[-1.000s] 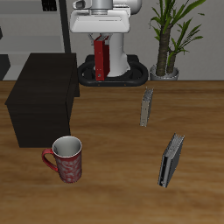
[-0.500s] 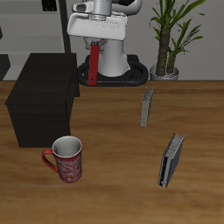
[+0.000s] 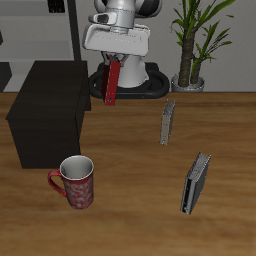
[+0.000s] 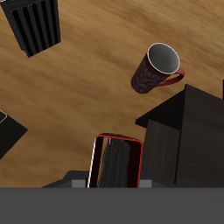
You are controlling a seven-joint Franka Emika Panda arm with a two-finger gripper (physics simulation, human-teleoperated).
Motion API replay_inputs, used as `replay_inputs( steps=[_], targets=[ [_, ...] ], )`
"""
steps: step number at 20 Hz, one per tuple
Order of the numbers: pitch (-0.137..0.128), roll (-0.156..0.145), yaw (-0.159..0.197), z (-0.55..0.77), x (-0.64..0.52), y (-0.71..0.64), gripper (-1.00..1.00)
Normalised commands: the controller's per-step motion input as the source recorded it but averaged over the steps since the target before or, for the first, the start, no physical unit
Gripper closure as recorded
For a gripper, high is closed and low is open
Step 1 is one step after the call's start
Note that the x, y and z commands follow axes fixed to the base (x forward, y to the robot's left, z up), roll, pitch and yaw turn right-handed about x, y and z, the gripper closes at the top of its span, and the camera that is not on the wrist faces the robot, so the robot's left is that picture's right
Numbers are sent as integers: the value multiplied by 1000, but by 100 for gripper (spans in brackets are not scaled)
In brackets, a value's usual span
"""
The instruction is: Place the red book in the top region of the shelf
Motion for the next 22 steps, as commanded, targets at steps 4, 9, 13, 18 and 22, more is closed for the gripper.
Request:
replay_inputs(
  steps=[4, 9, 13, 18, 22],
  targets=[
    [-3, -161, 26, -165, 203, 5, 100],
    [43, -82, 15, -253, 204, 111, 100],
    [50, -59, -14, -233, 194, 157, 100],
    [27, -65, 9, -291, 105, 268, 100],
    [-23, -151, -59, -99, -55, 244, 100]
  ],
)
